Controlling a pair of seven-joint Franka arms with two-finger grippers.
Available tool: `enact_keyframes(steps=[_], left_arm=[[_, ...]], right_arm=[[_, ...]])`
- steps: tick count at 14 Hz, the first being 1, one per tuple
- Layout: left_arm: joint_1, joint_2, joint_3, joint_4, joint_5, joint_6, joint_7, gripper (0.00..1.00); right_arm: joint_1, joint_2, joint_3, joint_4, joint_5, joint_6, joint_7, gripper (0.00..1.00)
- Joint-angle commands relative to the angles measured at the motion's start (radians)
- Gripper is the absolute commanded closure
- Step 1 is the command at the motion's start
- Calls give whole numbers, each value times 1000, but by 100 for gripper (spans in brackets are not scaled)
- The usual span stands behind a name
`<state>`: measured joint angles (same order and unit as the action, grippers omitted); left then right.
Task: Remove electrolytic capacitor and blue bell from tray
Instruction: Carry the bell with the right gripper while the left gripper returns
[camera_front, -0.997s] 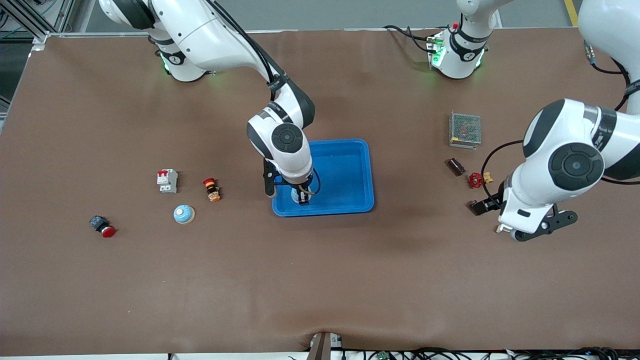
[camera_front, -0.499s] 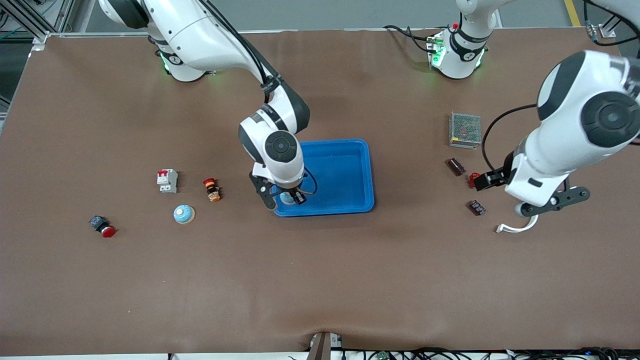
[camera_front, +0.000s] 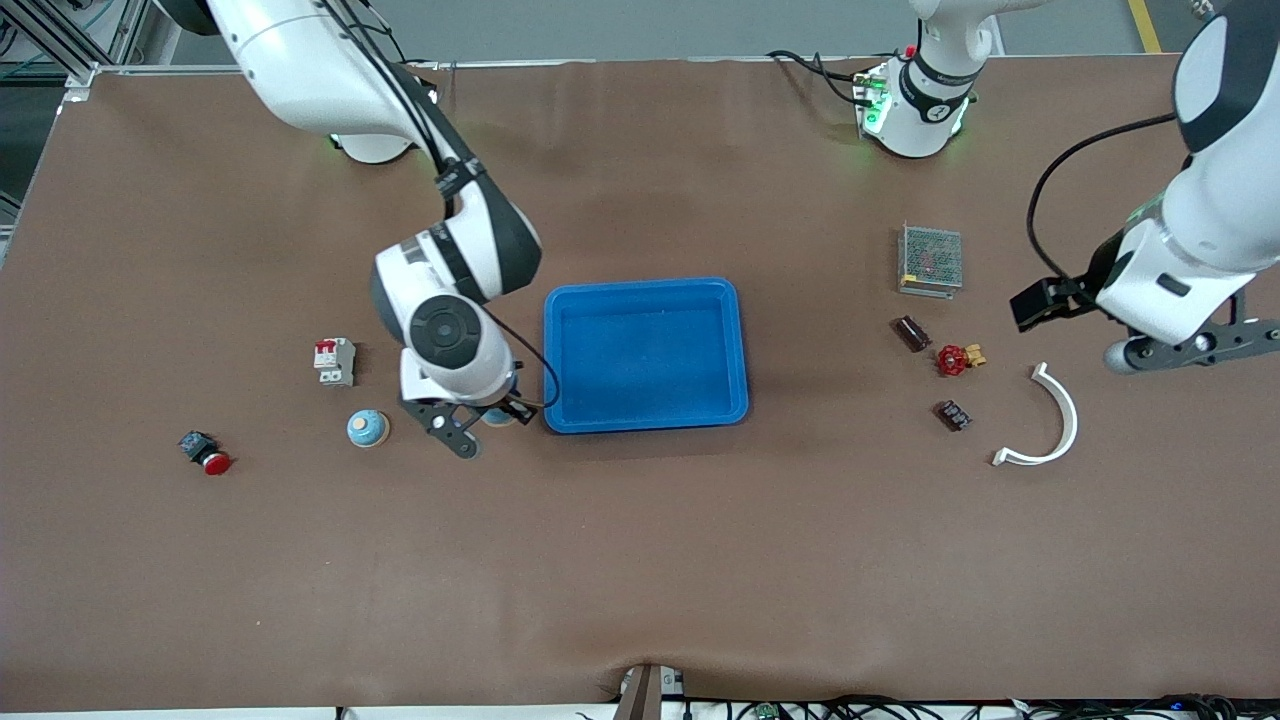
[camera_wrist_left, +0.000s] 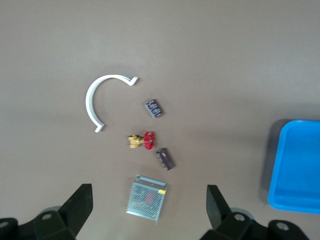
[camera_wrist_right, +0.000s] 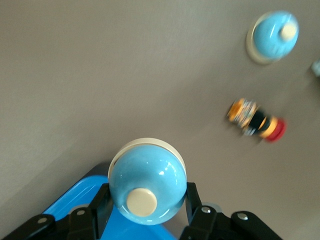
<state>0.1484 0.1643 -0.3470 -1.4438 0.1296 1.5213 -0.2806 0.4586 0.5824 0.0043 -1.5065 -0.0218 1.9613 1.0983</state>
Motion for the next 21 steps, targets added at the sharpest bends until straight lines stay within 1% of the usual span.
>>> enact_keyframes(steps=[1, 2, 5, 7, 8, 9, 11, 14, 16, 18, 21], left_arm=[[-82, -57, 115, -13, -28, -41, 50, 0], [-84, -72, 129, -20, -51, -50, 63, 0], [-93, -124, 151, -36, -61, -53, 80, 0], [-105, -169, 189, -85, -97, -53, 119, 0], [-110, -180, 235, -96, -132, -53, 157, 0], [-116, -187, 253, -98, -142, -55, 200, 0], [-122, -204, 270, -107, -143, -56, 202, 0], [-133, -209, 270, -116, -140, -52, 169, 0], [-133, -210, 270, -118, -136, -44, 169, 0], [-128, -207, 269, -113, -136, -30, 170, 0], [-130, -201, 269, -115, -139, -18, 173, 0]], right_arm=[[-72, -77, 14, -101, -3, 14, -150, 100], [-84, -99, 14, -144, -7, 40, -193, 100], [-159, -208, 14, -373, -10, 229, -367, 100], [-216, -260, 14, -478, -10, 298, -486, 100], [-234, -272, 14, -501, -10, 306, -523, 100], [-251, -282, 14, -512, -10, 307, -550, 100], [-277, -288, 14, -518, -10, 307, -599, 100], [-360, -289, 14, -540, -10, 339, -730, 100], [-402, -289, 14, -576, -9, 401, -816, 100], [-475, -285, 16, -609, -9, 461, -938, 100], [-544, -277, 16, -610, -9, 481, -1052, 100]])
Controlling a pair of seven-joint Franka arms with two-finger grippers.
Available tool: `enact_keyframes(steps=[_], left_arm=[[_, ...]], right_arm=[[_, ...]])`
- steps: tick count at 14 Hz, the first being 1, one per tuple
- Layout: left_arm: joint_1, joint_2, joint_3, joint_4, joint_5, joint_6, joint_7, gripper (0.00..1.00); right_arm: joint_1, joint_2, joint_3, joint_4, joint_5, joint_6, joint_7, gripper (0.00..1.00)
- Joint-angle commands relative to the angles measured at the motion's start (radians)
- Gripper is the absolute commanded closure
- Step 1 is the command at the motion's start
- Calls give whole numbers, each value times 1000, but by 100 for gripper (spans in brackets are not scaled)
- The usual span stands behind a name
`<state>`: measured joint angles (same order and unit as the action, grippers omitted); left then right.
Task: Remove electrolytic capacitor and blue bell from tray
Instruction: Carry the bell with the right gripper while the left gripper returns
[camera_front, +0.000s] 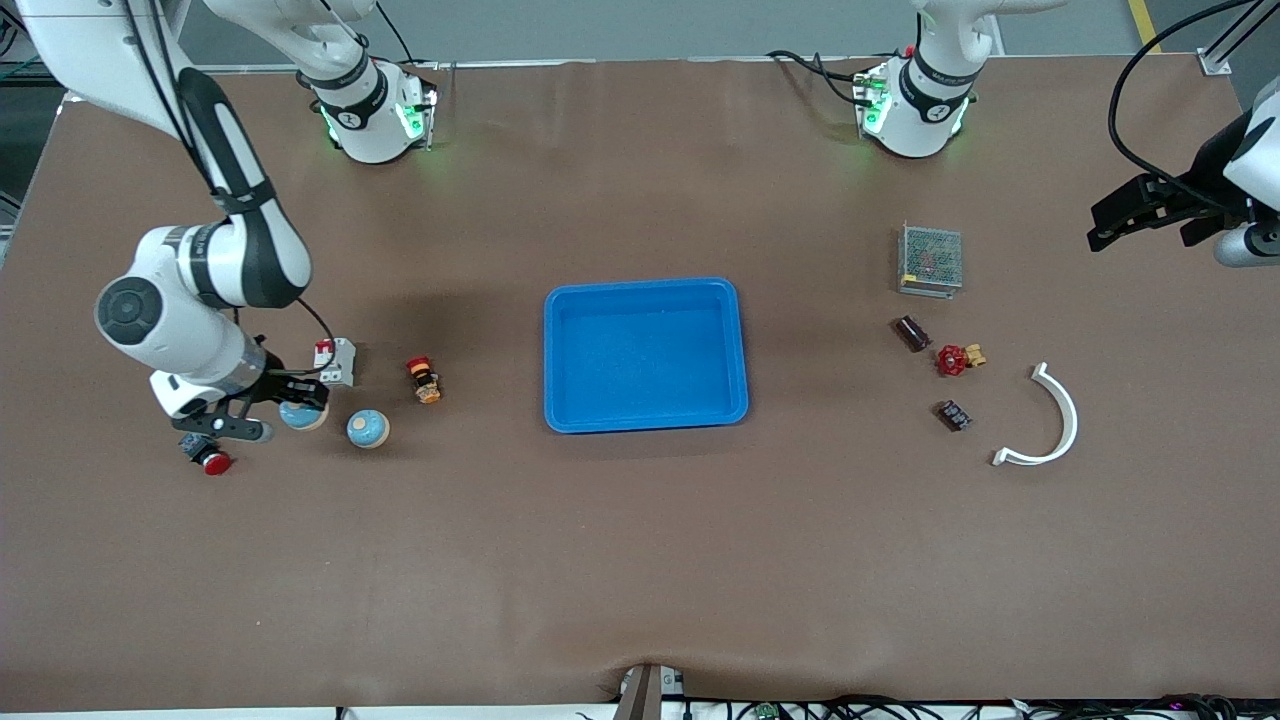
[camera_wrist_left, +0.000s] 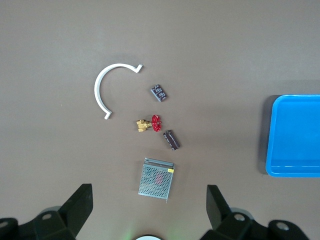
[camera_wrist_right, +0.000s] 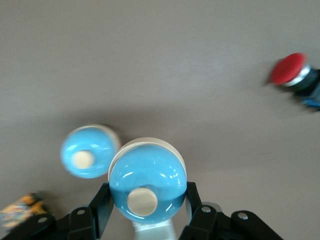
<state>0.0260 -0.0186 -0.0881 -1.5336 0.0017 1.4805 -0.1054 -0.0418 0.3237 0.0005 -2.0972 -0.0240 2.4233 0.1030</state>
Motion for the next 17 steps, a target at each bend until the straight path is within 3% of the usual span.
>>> enact_keyframes(steps=[1, 8, 17], left_arm=[[-8, -15, 8, -25, -11, 26, -2, 0], [-8, -1, 5, -29, -9, 60, 7, 0], [-8, 5, 4, -56, -6, 70, 12, 0]], right_arm=[[-58, -17, 19, -20, -7, 26, -81, 100], [-124, 50, 19, -21, -7, 154, -178, 100], [-130, 136, 19, -21, -5, 267, -183, 100]])
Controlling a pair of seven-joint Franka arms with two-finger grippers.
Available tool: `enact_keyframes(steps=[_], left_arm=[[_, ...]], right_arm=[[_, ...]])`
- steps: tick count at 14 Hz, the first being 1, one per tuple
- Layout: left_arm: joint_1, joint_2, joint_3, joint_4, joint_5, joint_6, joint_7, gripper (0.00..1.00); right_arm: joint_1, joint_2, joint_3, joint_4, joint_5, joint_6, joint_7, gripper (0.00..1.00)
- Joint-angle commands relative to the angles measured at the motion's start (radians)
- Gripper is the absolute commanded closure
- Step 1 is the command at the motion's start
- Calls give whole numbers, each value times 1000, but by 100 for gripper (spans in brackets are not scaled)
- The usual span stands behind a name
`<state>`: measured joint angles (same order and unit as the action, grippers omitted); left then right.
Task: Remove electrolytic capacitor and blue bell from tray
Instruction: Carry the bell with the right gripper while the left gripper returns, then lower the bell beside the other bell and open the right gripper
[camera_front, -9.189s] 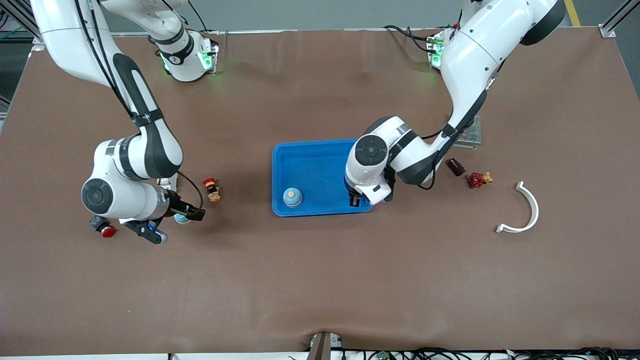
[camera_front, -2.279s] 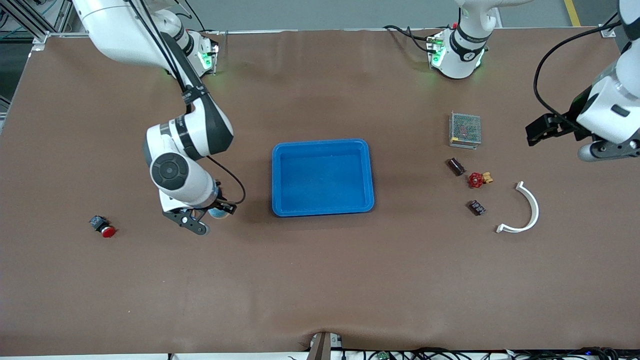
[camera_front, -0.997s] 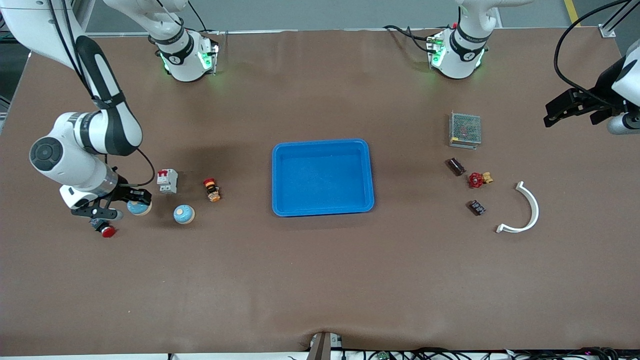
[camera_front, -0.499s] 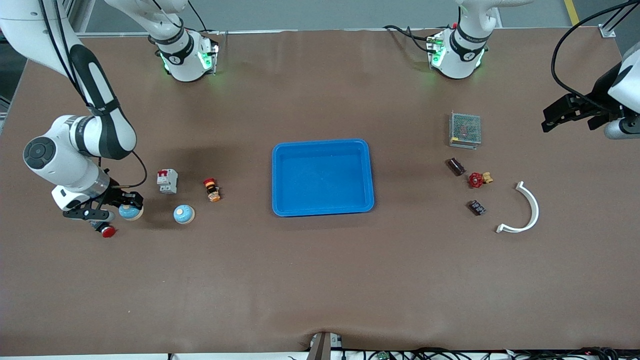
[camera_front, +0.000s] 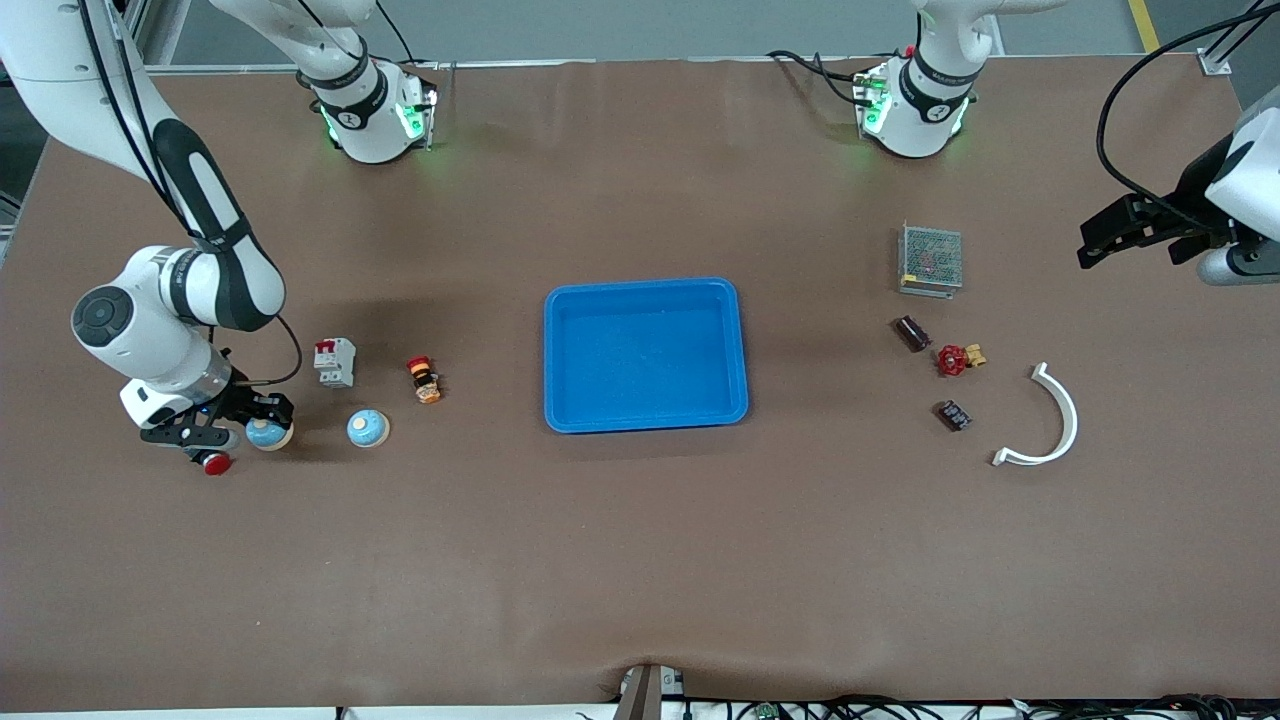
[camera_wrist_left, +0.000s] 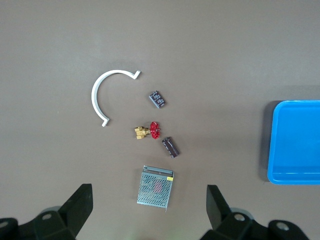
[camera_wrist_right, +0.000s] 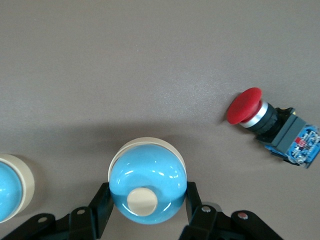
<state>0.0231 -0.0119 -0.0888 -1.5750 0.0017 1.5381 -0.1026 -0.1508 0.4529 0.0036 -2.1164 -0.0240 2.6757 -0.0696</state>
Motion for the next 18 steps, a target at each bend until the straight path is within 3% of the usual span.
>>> enact_keyframes(steps=[1, 12, 14, 15, 18], left_arm=[[-5, 3, 4, -14, -5, 13, 9, 0], [-11, 0, 0, -11, -5, 13, 6, 0], [-9, 0, -3, -10, -5, 13, 6, 0], [-9, -3, -3, -11, -5, 10, 1, 0], [-12, -3, -8, -11, -6, 5, -14, 0]], right_arm=[[-21, 10, 16, -4, -5, 19, -9, 100], [-24, 27, 16, -4, 2, 30, -4, 98], [-32, 29, 16, -4, 6, 30, 7, 9], [-32, 27, 16, -4, 6, 30, 5, 0], [-30, 27, 16, -4, 6, 29, 5, 0]])
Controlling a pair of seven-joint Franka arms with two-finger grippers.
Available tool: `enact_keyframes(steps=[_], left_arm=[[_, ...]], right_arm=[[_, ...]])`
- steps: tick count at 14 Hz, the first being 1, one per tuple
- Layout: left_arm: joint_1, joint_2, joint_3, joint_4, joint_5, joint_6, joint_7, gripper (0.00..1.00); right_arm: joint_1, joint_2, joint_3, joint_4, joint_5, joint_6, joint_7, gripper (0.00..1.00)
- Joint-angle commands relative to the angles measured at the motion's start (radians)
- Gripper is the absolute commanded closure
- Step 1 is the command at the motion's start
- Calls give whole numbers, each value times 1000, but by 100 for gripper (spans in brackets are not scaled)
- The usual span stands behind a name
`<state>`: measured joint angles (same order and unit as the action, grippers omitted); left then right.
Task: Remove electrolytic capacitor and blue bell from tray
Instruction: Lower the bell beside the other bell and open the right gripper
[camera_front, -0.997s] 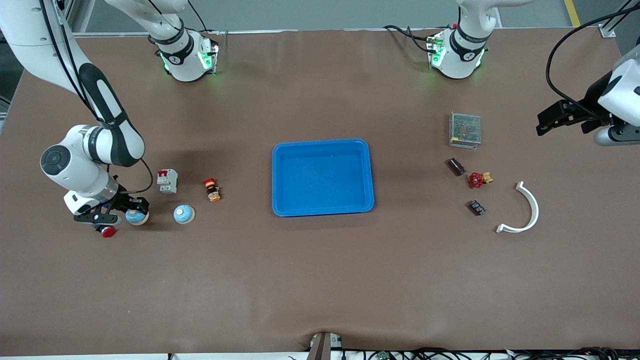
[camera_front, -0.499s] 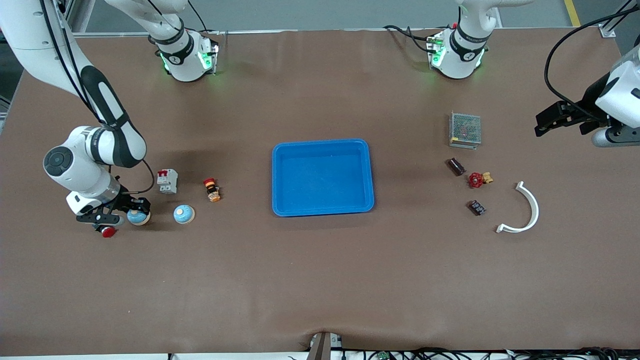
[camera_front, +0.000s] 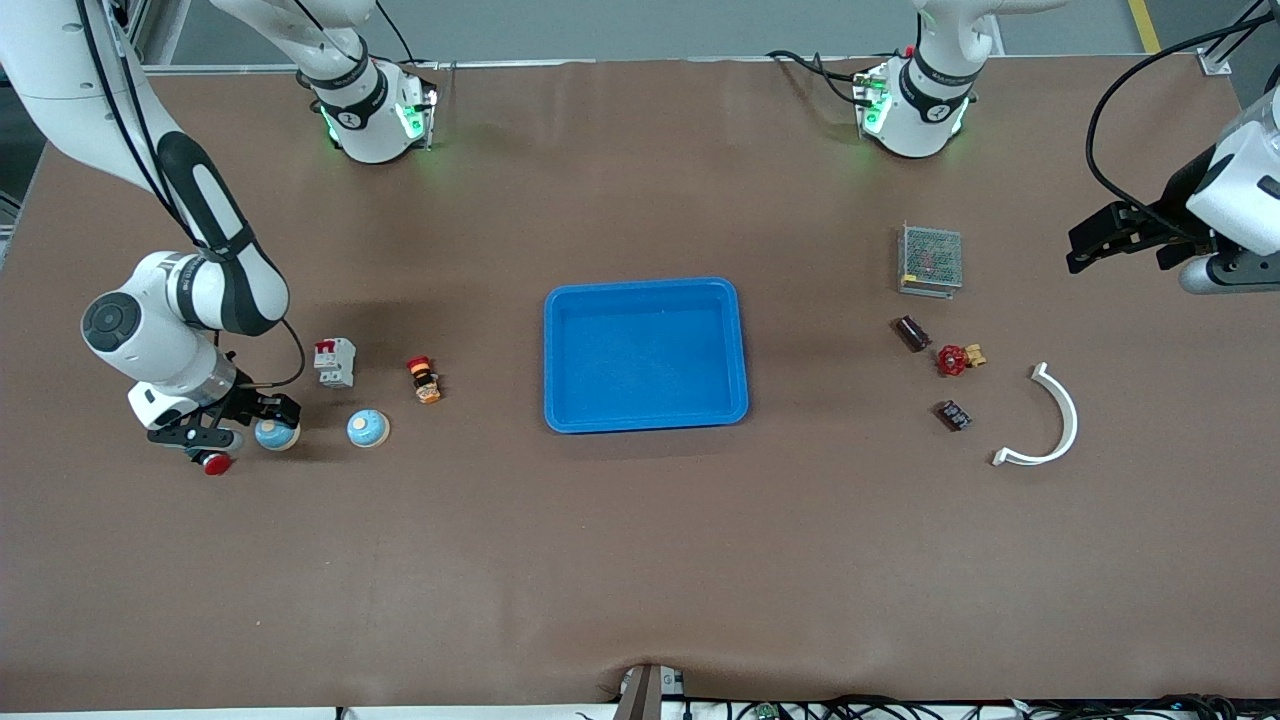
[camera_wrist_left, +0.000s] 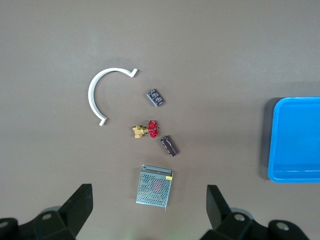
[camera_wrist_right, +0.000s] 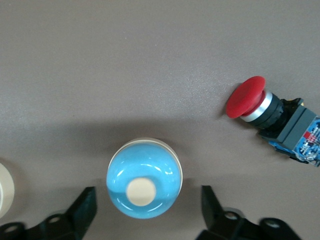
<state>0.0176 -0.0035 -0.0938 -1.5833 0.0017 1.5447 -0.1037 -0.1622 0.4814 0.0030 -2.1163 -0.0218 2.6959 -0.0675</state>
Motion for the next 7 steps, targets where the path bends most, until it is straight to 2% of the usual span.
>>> enact_keyframes(steps=[1, 7], left_arm=[[-4, -10, -10, 0, -6, -1, -13, 0], [-7, -9, -18, 0, -6, 2, -13, 0]], right_arm=[[-19, -3, 17, -4, 3, 7, 5, 0], [1, -53, 23, 7, 5, -99, 55, 0]])
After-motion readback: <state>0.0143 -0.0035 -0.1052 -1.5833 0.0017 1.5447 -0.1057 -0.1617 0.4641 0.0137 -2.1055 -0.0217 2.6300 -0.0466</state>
